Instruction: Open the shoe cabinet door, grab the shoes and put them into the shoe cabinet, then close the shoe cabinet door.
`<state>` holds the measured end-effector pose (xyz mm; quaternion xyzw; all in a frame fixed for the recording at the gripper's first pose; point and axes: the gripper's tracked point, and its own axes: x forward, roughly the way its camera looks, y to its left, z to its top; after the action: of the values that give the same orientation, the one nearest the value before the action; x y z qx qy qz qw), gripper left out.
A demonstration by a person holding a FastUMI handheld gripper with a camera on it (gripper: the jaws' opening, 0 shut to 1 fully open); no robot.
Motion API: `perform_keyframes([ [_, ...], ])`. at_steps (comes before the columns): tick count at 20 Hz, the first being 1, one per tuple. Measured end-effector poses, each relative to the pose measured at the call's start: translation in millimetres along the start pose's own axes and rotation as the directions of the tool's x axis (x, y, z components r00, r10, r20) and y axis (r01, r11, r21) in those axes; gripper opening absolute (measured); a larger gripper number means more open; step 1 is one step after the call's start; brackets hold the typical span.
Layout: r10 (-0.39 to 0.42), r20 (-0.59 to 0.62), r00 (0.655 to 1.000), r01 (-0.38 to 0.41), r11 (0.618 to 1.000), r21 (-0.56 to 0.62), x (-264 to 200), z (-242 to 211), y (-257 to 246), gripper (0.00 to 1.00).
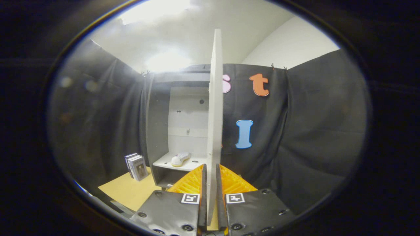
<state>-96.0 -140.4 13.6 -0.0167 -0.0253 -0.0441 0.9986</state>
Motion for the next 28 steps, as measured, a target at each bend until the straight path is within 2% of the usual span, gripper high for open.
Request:
perform_keyframes([
  [7, 0.005, -0.026, 1.0, -0.004, 0.998, 0.066, 39.0, -42.5, 99.0, 0.15],
  [12, 0.022, -0.019, 1.0, -0.021, 0.997, 0.077, 63.5, -68.9, 146.7, 0.15],
  [15, 0.028, -0.056, 0.998, -0.023, 0.996, 0.091, 64.9, -94.2, 160.5, 0.27],
  [19, 0.045, -0.151, 0.988, -0.026, 0.991, 0.129, 88.1, -177.1, 172.6, 0.44],
  [23, 0.066, -0.264, 0.962, -0.031, 0.99, 0.136, 101.4, -270.4, 172.8, 0.6],
  [25, 0.07, -0.32, 0.945, -0.029, 0.991, 0.131, 101.7, -318.2, 173.3, 0.64],
  [28, 0.06, -0.422, 0.904, -0.009, 0.993, 0.12, 99.5, -391.3, 165.9, 0.63],
])
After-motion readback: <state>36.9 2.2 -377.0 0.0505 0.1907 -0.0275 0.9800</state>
